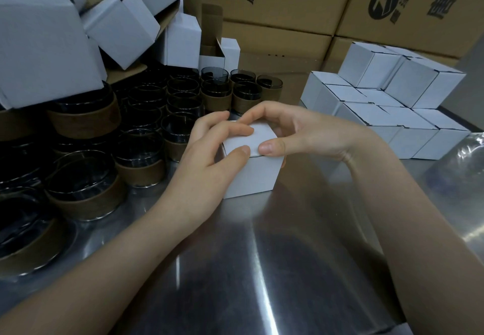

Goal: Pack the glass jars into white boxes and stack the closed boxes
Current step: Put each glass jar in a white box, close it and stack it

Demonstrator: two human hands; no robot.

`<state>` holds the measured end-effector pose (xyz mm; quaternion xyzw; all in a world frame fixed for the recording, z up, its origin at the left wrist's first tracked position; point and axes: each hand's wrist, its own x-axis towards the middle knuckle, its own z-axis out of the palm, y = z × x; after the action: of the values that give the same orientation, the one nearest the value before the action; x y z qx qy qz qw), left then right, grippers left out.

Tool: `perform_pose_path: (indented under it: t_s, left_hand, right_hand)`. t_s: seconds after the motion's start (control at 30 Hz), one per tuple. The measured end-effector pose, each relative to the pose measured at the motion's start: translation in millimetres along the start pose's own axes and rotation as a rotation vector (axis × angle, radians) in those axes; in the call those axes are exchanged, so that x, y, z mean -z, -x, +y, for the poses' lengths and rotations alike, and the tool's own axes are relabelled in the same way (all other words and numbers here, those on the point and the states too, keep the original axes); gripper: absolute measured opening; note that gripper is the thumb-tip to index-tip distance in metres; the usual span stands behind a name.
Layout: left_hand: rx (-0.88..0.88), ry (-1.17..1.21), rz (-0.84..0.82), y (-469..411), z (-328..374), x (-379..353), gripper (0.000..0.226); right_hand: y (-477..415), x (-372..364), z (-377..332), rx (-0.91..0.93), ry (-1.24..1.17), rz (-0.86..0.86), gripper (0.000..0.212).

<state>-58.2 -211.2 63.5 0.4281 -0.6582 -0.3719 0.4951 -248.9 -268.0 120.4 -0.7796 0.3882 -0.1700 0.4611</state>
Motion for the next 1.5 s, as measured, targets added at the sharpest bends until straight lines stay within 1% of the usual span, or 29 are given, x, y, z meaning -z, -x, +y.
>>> perform_pose_path:
  t_s: [0.13, 0.23, 0.4, 0.5, 0.6, 0.67, 0.7, 0.77, 0.83, 0.9, 1.0, 1.1, 1.2, 1.27, 1.33, 1.37, 1.43, 1.5]
  left_hand:
    - [0.021, 0.038, -0.003, -1, 0, -2, 0.031]
    - [0.033, 0.085, -0.013, -2, 1, -3, 0.032]
    - [0.052, 0.127, -0.022, -4, 4, -3, 0.038]
    - [0.061, 0.121, -0.013, -3, 5, -3, 0.040]
    - [0.060, 0.113, 0.007, 1, 6, -3, 0.041]
    - [0.059, 0.125, 0.011, 2, 4, -3, 0.048]
    - [0.060, 0.130, 0.013, 3, 2, -2, 0.053]
    - [0.055, 0.127, 0.015, 4, -1, -2, 0.058]
    - [0.042, 0.096, 0.019, 6, -1, -3, 0.057]
    - [0.012, 0.075, 0.036, 8, -1, -5, 0.052]
    - [-0.089, 0.001, 0.059, 12, 2, -7, 0.038]
    - [-0.181, -0.169, 0.039, 16, 3, -9, 0.022]
    - [-0.196, -0.274, -0.080, 20, 4, -11, 0.019]
    - [-0.210, -0.303, -0.187, 22, 5, -12, 0.020]
    - [-0.235, -0.351, -0.280, 24, 7, -13, 0.021]
    - [-0.246, -0.372, -0.315, 25, 8, -13, 0.023]
    - [-0.265, -0.401, -0.358, 26, 9, -14, 0.024]
    - [-0.269, -0.406, -0.370, 26, 10, -14, 0.022]
  right_hand:
    - [-1, 0, 1, -0.001, -0.012, -0.016, 0.044]
    - [-2, 1, 1, -0.018, -0.017, -0.014, 0.053]
    - [-1, 0, -3, -0.064, 0.021, -0.012, 0.052]
    - [2, -2, -5, -0.100, 0.068, -0.014, 0.061]
    - [5, -3, -9, -0.129, 0.117, -0.045, 0.075]
    - [7, -5, -10, -0.123, 0.169, -0.025, 0.080]
    - [7, -7, -10, -0.116, 0.187, 0.006, 0.079]
    - [9, -10, -9, -0.099, 0.213, 0.078, 0.073]
    - [14, -11, -7, -0.095, 0.219, 0.171, 0.072]
    - [22, -8, -8, -0.091, 0.191, 0.316, 0.069]
    - [38, 4, -12, -0.089, 0.107, 0.629, 0.060]
    - [55, 23, -20, -0.044, 0.015, 0.985, 0.053]
    - [68, 50, -19, -0.059, 0.068, 1.278, 0.061]
    - [72, 72, -10, -0.129, 0.141, 1.435, 0.064]
    - [71, 92, 1, -0.241, 0.241, 1.532, 0.072]
    - [71, 100, 7, -0.285, 0.292, 1.553, 0.077]
    - [70, 114, 19, -0.341, 0.352, 1.564, 0.081]
    - [68, 124, 30, -0.395, 0.388, 1.555, 0.079]
